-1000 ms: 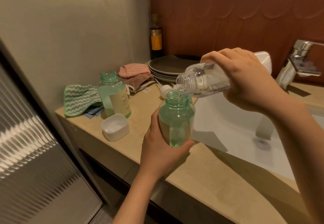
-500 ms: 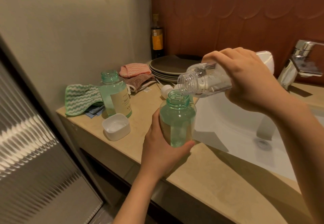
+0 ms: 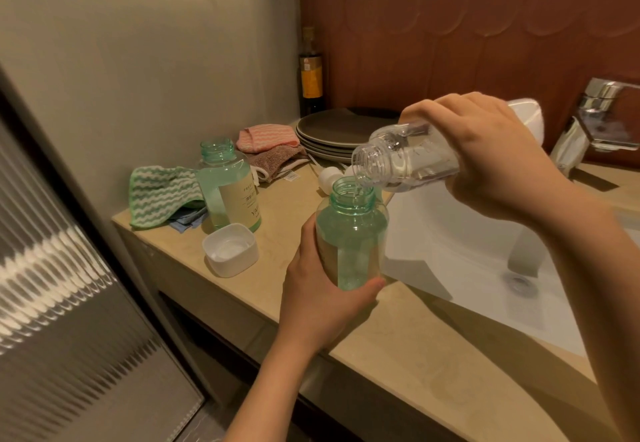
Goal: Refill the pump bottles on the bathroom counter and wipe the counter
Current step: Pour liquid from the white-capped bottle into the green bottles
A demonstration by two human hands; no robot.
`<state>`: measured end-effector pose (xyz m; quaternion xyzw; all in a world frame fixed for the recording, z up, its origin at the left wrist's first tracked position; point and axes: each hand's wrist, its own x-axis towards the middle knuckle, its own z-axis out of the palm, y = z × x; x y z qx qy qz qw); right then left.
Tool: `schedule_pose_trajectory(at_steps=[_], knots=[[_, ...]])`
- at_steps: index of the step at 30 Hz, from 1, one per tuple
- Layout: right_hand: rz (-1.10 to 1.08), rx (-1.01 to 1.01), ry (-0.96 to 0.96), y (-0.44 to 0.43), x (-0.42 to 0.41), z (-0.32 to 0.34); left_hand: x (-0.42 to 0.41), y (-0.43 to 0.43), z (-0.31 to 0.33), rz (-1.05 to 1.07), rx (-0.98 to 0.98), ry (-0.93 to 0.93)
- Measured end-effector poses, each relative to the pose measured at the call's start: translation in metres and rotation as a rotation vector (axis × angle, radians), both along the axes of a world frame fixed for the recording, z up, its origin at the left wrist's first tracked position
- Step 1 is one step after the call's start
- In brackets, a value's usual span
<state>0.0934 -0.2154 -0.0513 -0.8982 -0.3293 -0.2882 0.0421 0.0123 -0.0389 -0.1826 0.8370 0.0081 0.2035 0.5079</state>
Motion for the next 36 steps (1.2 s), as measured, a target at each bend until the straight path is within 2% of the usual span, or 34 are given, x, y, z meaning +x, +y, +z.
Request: schedule_pose_trajectory(at_steps=[36], knots=[[0.012,-0.003,-0.045,-0.0020,0.0021,-0.0010,-0.0004,-0.0008,-0.0003,0.003,-0.022,0.018]])
